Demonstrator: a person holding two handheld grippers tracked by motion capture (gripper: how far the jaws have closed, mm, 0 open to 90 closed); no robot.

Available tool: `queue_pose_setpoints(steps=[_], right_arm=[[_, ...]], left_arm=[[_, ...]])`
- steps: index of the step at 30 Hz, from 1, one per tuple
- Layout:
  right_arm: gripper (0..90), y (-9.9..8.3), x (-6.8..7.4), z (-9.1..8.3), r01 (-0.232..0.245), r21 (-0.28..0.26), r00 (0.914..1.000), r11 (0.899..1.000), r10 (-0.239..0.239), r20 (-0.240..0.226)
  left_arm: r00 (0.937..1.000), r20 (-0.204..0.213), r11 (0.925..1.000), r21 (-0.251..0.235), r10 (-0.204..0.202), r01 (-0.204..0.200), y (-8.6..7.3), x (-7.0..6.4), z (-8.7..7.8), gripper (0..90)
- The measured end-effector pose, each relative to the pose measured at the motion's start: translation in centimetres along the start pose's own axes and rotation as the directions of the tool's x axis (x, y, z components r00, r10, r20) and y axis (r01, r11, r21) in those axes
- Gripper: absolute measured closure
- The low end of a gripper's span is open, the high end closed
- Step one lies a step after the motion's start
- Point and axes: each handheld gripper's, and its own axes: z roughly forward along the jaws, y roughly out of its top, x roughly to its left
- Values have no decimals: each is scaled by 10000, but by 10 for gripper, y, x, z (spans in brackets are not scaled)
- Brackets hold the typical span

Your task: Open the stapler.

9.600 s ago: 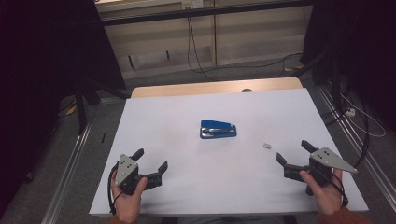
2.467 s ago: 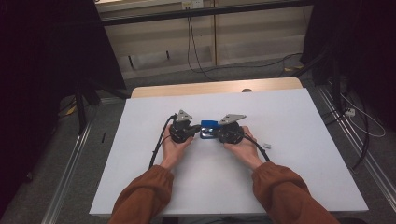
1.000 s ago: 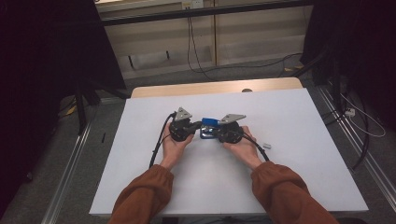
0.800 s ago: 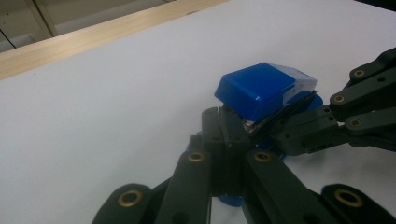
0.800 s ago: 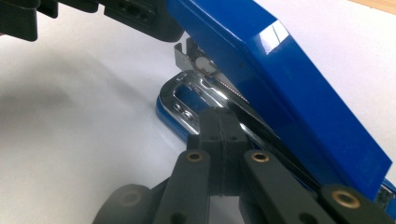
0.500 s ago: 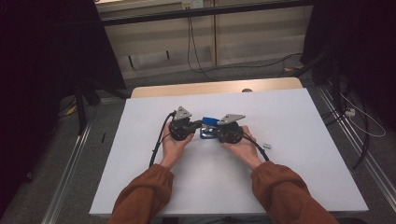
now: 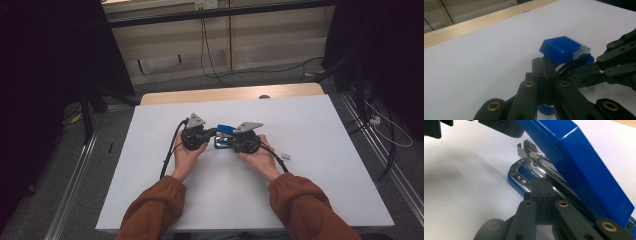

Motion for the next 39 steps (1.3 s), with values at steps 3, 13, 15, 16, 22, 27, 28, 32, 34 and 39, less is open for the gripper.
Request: queue_pose_setpoints(steps=[3, 13, 15, 16, 22, 27, 28, 32, 34, 39], right_arm=[[900, 0, 0, 0, 22, 3, 10000, 10000, -22, 12], [900, 0, 1, -1, 159, 42, 9999, 9999, -159, 40], [900, 0, 1, -1, 183, 44, 9998, 9998, -183, 18], [900, 0, 0, -1, 159, 30, 9999, 9999, -159, -2], [900, 0, 0, -1, 136, 30, 9999, 9999, -135, -33], [900, 0, 0, 0, 145, 9, 9999, 9999, -145, 0], [900, 0, 0, 0, 167, 8, 9999, 9999, -167, 18], [900, 0, 2, -1, 286, -14, 9995, 9996, -286, 95], [900, 1, 2, -2, 266, -77, 9995, 9996, -265, 147], [900, 4, 4, -5, 373, -373, 9990, 9986, -364, 250]], left_arm=[[10000, 22, 10000, -31, 54, -53, 2, 0, -1, 900], [9998, 37, 9996, -204, 172, -172, 6, -3, -2, 900], [9997, 15, 9995, -197, 263, -262, 8, -4, -2, 900], [9997, 22, 9994, -238, 246, -245, 8, -4, -2, 900], [9997, 135, 9993, -299, 212, -208, 13, -6, -3, 900], [9997, 119, 9993, -308, 221, -217, 13, -7, -3, 900], [9997, 133, 9992, -328, 213, -208, 13, -6, -3, 900], [9997, 109, 9993, -312, 224, -221, 13, -6, -3, 900], [9998, 56, 9994, -308, 175, -173, 12, -6, -2, 900], [9998, 58, 9995, -281, 164, -163, 13, -7, -3, 900]])
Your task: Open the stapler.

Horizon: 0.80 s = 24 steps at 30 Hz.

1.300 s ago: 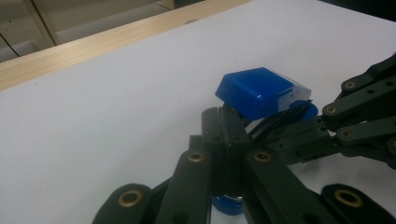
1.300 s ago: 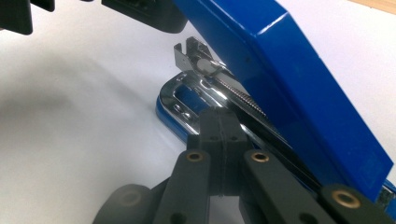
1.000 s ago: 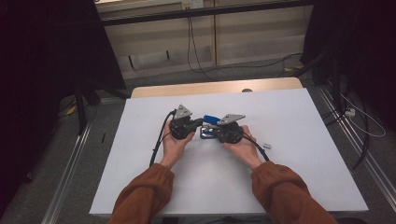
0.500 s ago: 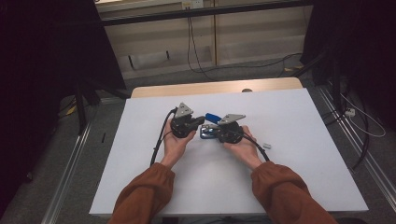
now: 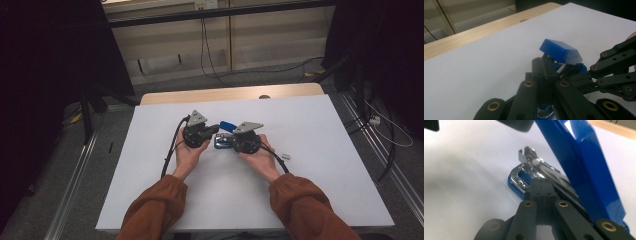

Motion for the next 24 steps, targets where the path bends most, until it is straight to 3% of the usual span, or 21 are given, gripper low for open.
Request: queue_pose_setpoints(steps=[9, 21, 24], right_arm=[[900, 4, 6, -1, -252, -906, 9997, 9956, 257, 40], [900, 10, 10, 4, -179, -1342, 9981, 9908, 256, 555], [900, 9, 11, 5, -249, -1454, 9982, 9891, 325, 499]], left_arm=[[10000, -10, 10000, -63, -72, 71, 0, -1, 0, 900], [10000, -48, 10000, -38, -18, 18, -1, 0, 1, 900], [9999, 58, 9998, -64, -162, 162, -2, 2, 1, 900]])
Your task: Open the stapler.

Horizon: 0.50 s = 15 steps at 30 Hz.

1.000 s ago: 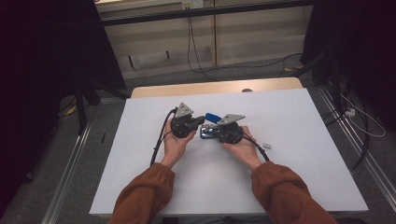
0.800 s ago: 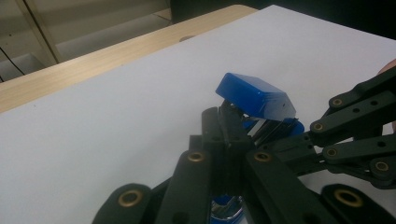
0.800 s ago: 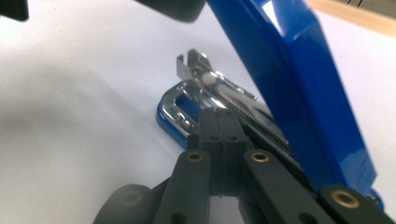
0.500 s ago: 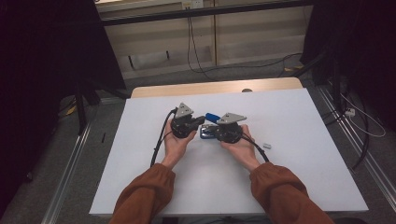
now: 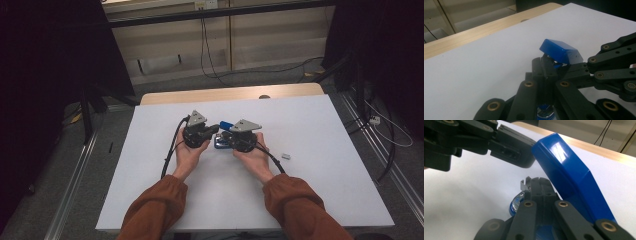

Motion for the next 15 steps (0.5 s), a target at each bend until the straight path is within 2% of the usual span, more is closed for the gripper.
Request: queue_pose_setpoints(steps=[2, 9, 15], right_arm=[[900, 0, 2, 1, 187, 11, 9998, 9998, -188, 54], [900, 0, 2, 1, 314, -81, 9992, 9995, -312, 268], [900, 1, 1, 0, 313, -69, 9991, 9995, -311, 286]], left_arm=[[10000, -11, 10000, 56, -13, 13, -1, 1, 1, 900], [10000, 75, 10000, 20, -33, 33, 0, 2, 0, 900], [10000, -4, 9988, 480, 44, -44, -8, 3, 6, 900]])
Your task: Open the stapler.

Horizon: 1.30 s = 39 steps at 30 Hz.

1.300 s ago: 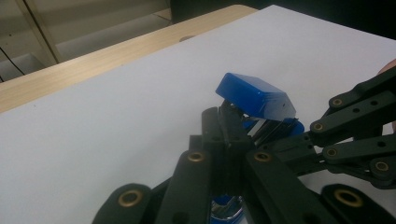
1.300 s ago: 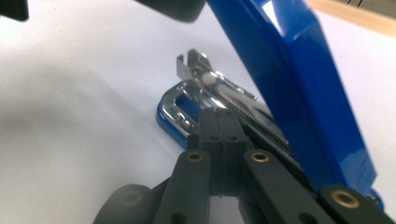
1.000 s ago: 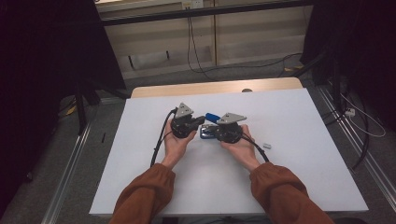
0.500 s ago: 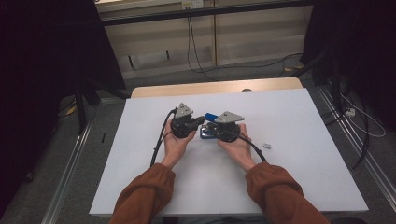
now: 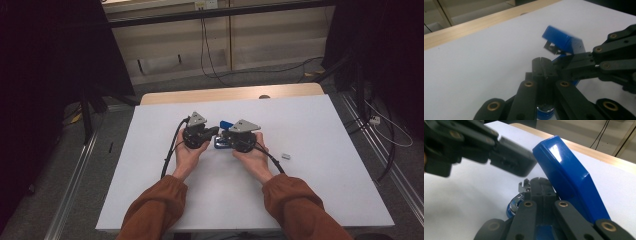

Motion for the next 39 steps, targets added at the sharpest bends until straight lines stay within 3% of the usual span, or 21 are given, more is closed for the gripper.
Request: queue_pose_setpoints(steps=[6, 17, 22, 30, 39], right_arm=[[900, 0, 0, -1, -11, 38, 10000, 10000, 11, -32], [900, 1, 0, -1, 45, 88, 10000, 10000, -45, -45], [900, 0, 0, 0, 5, 90, 10000, 10000, -5, -48], [900, -1, 2, 2, 139, 119, 9999, 9998, -138, -79], [900, 5, 6, 2, 273, 27, 9996, 9996, -273, 14]], left_arm=[[10000, 13, 9998, 214, -30, 30, -4, 1, 5, 900], [9999, 108, 9999, 155, 63, -65, -8, 1, 8, 900], [9996, -82, 9992, 294, 257, -255, -11, -1, 9, 900], [9999, -43, 9996, 274, 108, -107, -14, 0, 10, 900], [9997, -118, 9994, 265, 207, -204, -16, 0, 11, 900]])
